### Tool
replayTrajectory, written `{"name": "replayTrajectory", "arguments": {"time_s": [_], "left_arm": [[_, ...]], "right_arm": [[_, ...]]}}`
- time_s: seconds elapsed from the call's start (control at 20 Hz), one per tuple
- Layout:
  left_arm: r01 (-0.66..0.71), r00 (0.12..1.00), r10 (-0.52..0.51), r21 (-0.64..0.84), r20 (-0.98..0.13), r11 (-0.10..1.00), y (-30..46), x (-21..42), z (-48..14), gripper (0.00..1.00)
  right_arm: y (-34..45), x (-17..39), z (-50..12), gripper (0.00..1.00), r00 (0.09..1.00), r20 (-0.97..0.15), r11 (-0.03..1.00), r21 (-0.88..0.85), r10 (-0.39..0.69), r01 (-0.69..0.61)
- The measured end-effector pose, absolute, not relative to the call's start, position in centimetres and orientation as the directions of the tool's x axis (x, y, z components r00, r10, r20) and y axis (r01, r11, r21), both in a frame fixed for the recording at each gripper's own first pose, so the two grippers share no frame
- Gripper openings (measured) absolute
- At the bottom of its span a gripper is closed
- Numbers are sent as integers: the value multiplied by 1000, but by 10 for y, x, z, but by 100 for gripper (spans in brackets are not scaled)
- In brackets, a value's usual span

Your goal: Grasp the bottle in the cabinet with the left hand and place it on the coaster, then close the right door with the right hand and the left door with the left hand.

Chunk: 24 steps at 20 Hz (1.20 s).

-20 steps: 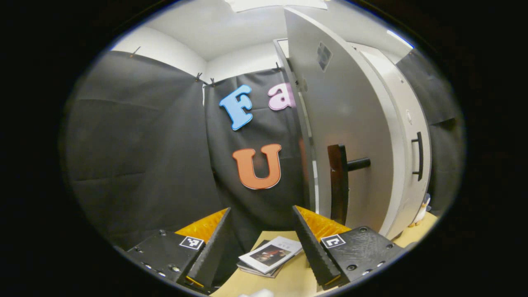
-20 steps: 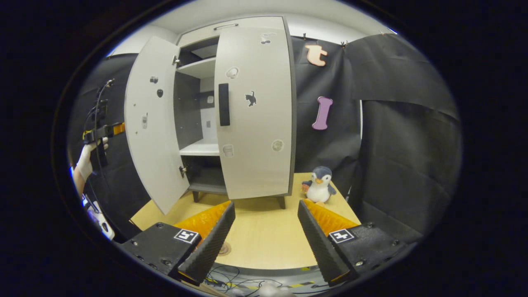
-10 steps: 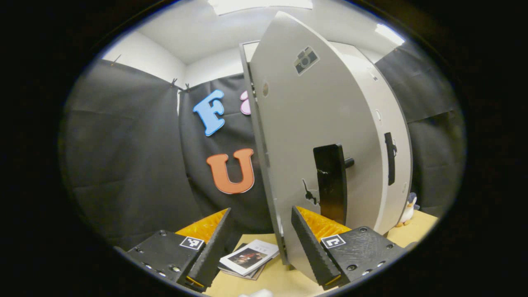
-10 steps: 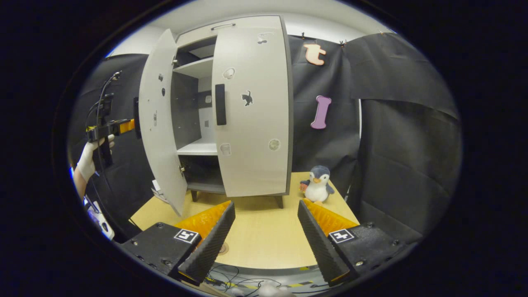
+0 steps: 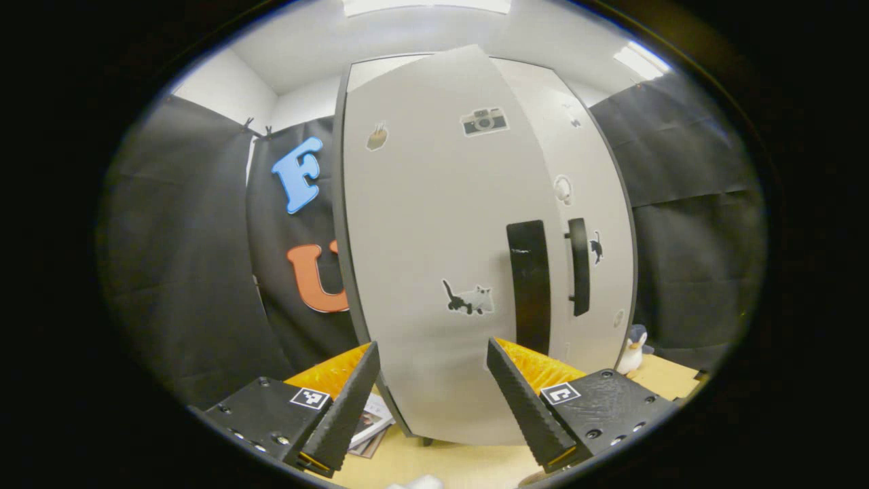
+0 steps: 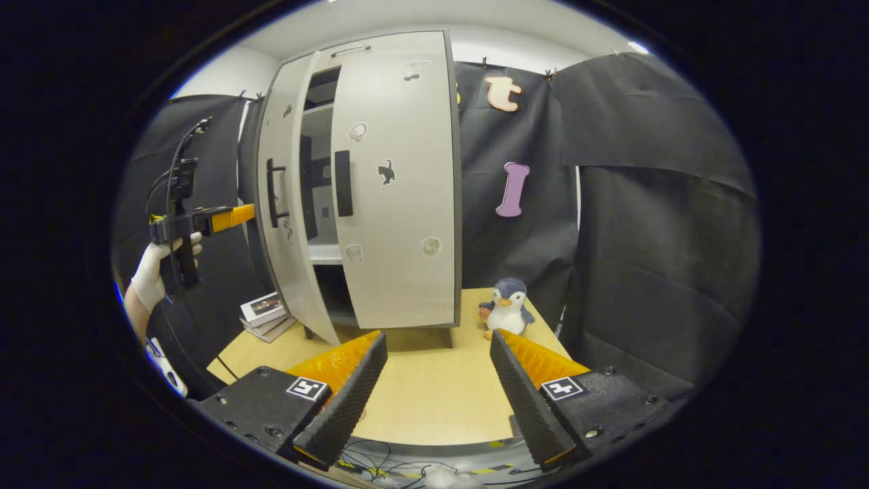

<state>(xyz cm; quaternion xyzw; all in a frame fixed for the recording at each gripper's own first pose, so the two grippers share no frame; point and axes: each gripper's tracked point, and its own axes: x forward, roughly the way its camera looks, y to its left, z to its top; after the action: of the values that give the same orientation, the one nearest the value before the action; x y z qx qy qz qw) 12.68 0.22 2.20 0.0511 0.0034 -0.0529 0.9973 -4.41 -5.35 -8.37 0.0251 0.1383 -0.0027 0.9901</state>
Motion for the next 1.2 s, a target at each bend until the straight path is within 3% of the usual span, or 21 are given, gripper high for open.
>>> {"name": "replayTrajectory", "arguments": {"time_s": [0.45,0.75,1.2], "left_arm": [[129,992,-128,40,-21,991,-12,53,22,97],[80,997,-79,36,-7,996,12,15,16,97],[24,997,-21,38,-70,999,34,-15,-20,97]], "right_arm": [[-42,-29,-54,100,978,-208,998,64,-4,18],[-25,-21,-37,100,986,-165,999,37,-2,8],[6,-19,-26,100,993,-120,1000,14,14,-12]]}}
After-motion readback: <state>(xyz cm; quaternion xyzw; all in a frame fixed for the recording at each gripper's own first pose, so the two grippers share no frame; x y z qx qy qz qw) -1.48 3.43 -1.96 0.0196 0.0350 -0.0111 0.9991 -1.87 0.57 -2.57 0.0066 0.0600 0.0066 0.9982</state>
